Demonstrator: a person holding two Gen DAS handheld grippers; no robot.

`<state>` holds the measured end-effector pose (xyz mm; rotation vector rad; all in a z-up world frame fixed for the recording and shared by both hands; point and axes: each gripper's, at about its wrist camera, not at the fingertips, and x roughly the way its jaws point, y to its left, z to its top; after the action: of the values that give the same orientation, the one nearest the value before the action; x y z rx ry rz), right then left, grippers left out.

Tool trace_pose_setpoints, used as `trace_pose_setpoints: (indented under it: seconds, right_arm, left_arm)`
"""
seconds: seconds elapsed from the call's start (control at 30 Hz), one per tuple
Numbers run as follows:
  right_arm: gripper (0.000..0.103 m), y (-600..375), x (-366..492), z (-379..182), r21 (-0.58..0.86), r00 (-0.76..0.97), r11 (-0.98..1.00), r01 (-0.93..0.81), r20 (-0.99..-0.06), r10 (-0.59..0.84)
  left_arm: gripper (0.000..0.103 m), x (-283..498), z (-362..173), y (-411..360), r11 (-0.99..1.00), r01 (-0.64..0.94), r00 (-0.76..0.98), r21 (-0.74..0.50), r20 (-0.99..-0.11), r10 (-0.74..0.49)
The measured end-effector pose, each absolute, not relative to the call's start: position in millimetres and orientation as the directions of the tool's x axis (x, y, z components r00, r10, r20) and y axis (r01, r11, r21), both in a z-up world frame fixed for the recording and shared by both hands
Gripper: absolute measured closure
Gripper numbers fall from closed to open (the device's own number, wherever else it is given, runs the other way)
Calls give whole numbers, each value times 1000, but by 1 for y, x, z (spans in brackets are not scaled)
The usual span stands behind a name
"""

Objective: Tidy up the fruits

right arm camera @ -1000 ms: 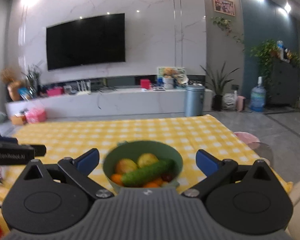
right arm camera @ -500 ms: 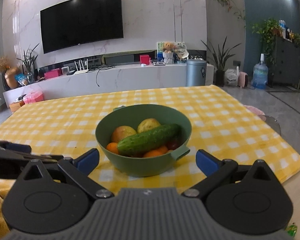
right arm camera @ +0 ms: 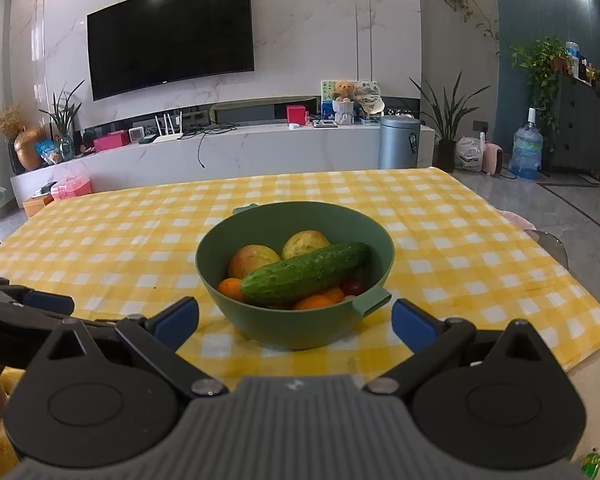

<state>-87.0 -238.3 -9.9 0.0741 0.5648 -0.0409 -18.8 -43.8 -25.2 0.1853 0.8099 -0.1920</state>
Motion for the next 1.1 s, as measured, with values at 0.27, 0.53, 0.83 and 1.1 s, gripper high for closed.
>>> trace_pose_setpoints:
  seconds: [0.27, 0.53, 0.83, 1.1]
  right_arm:
    - [4, -242, -85, -11, 71, 843, 996, 57, -537, -10]
    - [4, -243, -84, -12, 72, 841, 996, 51, -541, -4]
    - [4, -244, -83, -13, 76, 841, 996, 48, -541, 0]
    - [4, -244, -83, -13, 77, 841, 996, 48, -541, 1]
  left_arm:
    - [12, -20, -22, -42, 967, 239, 676, 83, -730, -105]
    - [12, -20, -21, -41, 968, 239, 677, 80, -729, -107]
    - [12, -20, -19, -41, 968, 239, 677, 79, -728, -107]
    - [12, -20, -19, -41, 968, 237, 677, 78, -728, -107]
